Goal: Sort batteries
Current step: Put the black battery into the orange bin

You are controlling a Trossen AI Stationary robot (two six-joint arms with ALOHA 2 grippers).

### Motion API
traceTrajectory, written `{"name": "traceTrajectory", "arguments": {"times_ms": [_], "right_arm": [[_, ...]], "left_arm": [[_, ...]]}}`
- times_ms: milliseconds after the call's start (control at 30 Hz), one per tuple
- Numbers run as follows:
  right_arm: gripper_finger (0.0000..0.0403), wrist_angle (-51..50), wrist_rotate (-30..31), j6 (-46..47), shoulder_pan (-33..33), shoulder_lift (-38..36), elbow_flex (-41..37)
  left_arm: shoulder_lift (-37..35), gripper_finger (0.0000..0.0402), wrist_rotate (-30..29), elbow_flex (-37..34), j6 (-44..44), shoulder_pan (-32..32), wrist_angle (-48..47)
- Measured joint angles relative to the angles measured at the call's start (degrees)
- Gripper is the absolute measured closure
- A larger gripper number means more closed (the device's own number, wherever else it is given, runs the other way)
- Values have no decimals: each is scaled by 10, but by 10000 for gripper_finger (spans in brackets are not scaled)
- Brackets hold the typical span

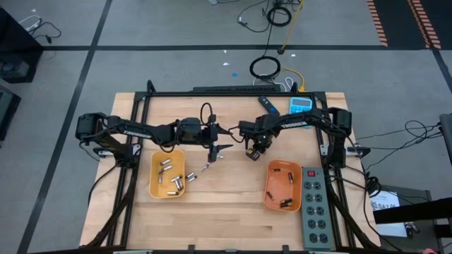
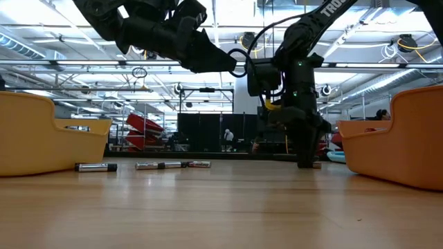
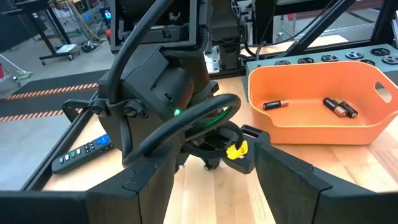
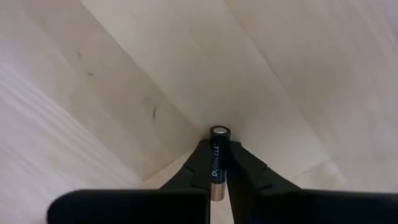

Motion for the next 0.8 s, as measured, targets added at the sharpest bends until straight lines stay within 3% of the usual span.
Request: {"name": "traceTrajectory", "arguments": {"times_ms": [167,333,600,800], "right_arm": [[394,7,7,-37,9,-1,4],[399,56,34,-75,36,-53,6],[400,109,60,-50,148,-235,-58],[399,157,107,84,280,-380,-185]], "left_arm": [[0,173,0,0,-1,0,0],[0,173,3,0,-31,1,-20],[0,173,14,1,-60,1,-66],[0,173,54,42,-90,-2,-225]]}}
